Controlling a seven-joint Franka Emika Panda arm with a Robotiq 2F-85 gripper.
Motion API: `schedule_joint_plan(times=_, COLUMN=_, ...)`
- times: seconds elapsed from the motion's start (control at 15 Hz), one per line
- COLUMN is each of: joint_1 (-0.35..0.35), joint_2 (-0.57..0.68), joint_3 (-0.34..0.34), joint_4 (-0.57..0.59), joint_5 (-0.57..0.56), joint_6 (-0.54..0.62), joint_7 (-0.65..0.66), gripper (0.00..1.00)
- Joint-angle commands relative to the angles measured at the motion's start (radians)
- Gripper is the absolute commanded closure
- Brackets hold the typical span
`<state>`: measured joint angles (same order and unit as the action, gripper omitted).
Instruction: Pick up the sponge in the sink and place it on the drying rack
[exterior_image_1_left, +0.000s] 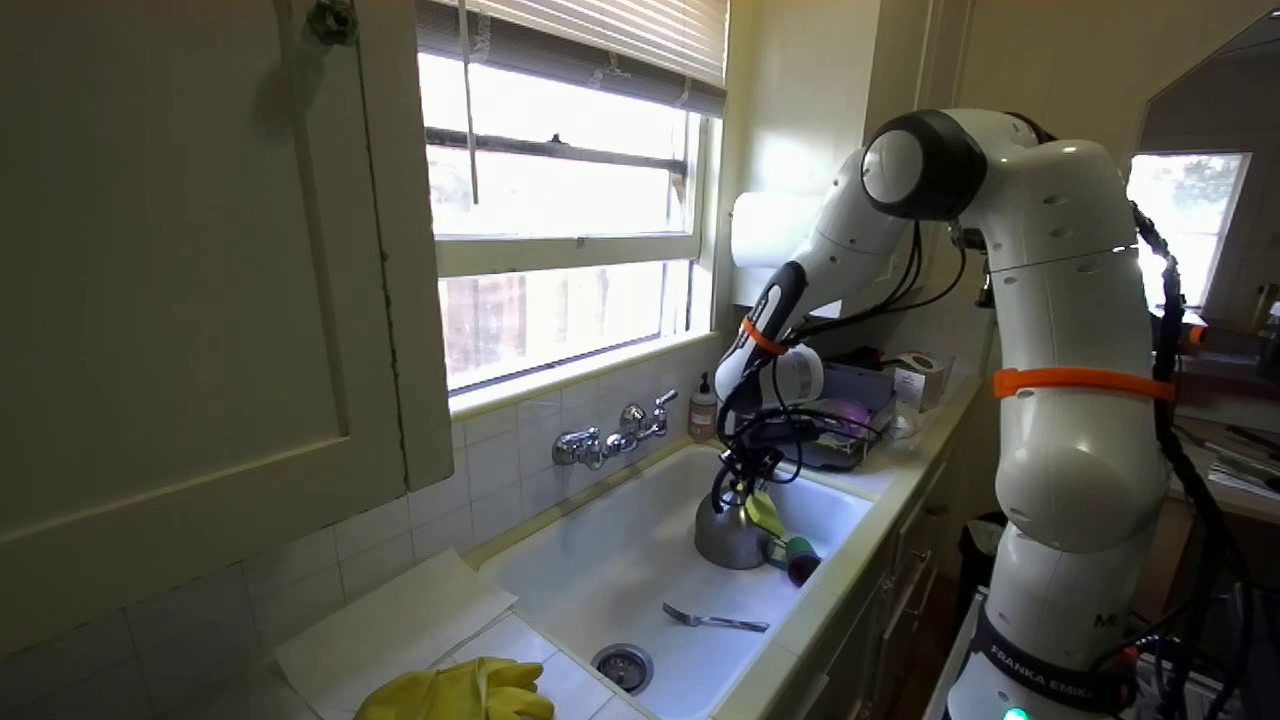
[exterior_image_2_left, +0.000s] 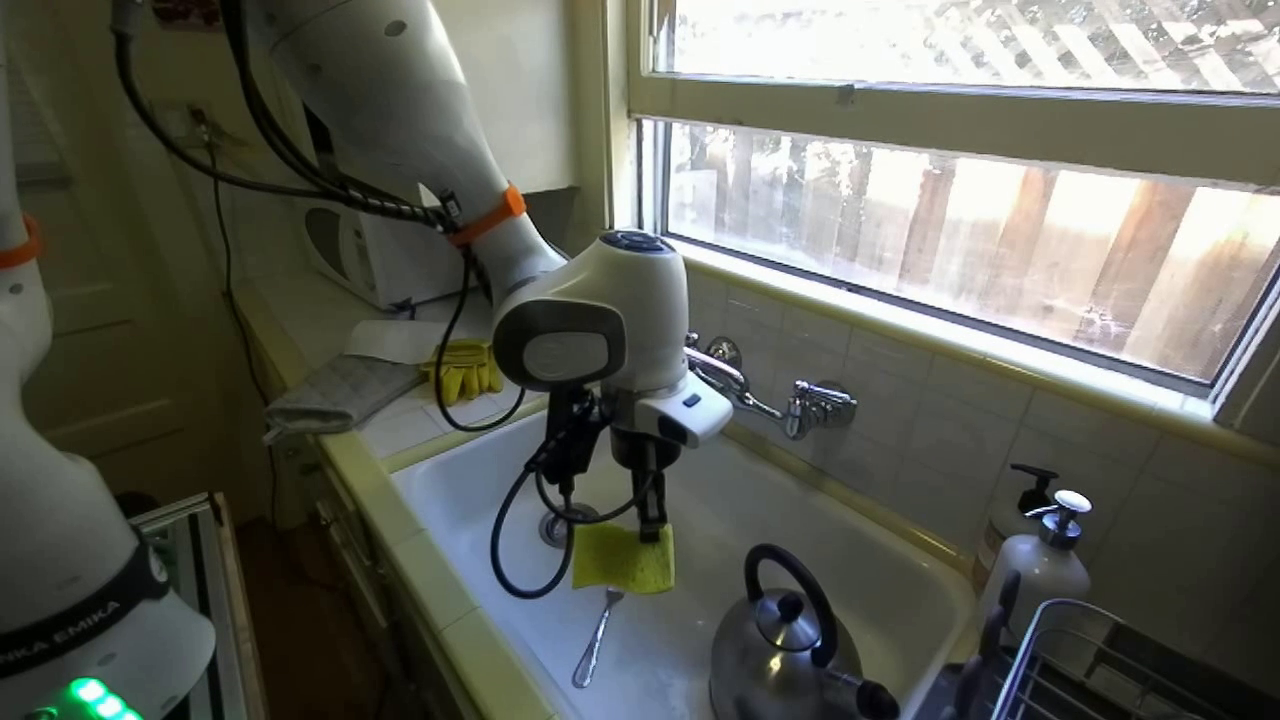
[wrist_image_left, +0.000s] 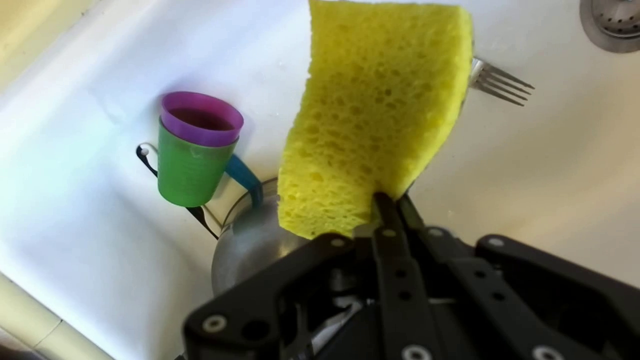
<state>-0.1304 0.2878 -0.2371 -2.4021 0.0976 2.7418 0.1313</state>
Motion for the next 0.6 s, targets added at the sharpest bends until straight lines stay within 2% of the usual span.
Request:
schedule_joint_plan(times=0.0, joint_1=-0.012, joint_2=-0.002, joint_3=0.011, joint_4=-0.001, joint_5=-0.010, joint_6=-0.002, joint_7=0.008, gripper=0.97)
schedule_joint_plan(times=0.2, joint_1=-0.011, joint_2=-0.005, joint_3=0.008, joint_4=-0.003, joint_5=-0.011, joint_6=0.005, joint_7=0.016, gripper=0.99)
schedule_joint_plan(times=0.53, joint_1=-0.061, joint_2=-0.038, joint_3=-0.007, joint_4=0.019, joint_5=0.016, joint_6=0.003, joint_7=-0.002, gripper=0.99)
